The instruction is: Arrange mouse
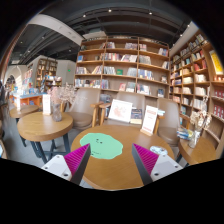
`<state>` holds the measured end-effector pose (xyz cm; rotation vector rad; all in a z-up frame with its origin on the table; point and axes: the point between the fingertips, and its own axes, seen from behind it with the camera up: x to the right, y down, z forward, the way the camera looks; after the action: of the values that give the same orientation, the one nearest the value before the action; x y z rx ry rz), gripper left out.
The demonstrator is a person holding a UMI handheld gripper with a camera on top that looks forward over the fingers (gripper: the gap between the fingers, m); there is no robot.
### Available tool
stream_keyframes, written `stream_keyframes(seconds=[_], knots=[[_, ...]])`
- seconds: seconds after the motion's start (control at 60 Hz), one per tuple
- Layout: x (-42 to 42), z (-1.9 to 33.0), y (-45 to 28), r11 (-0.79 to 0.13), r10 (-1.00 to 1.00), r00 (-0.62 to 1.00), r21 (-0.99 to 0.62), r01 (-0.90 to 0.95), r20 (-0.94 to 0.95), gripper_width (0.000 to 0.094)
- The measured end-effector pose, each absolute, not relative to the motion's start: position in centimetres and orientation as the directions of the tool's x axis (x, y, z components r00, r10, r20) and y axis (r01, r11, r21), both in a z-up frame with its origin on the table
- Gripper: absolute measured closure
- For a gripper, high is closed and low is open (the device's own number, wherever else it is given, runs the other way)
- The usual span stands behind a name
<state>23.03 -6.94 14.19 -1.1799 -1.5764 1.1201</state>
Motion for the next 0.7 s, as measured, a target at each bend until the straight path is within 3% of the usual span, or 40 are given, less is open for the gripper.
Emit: stream_keyframes(seconds=[0.067, 0.7], knots=[[23.7, 15.0, -6.1, 0.164, 0.974, -0.19, -0.959, 0.232, 0.121, 0.008], [21.1, 6.0, 6.3, 0.145, 0.989, -0.044, -0.876, 0.46, 0.141, 0.008]])
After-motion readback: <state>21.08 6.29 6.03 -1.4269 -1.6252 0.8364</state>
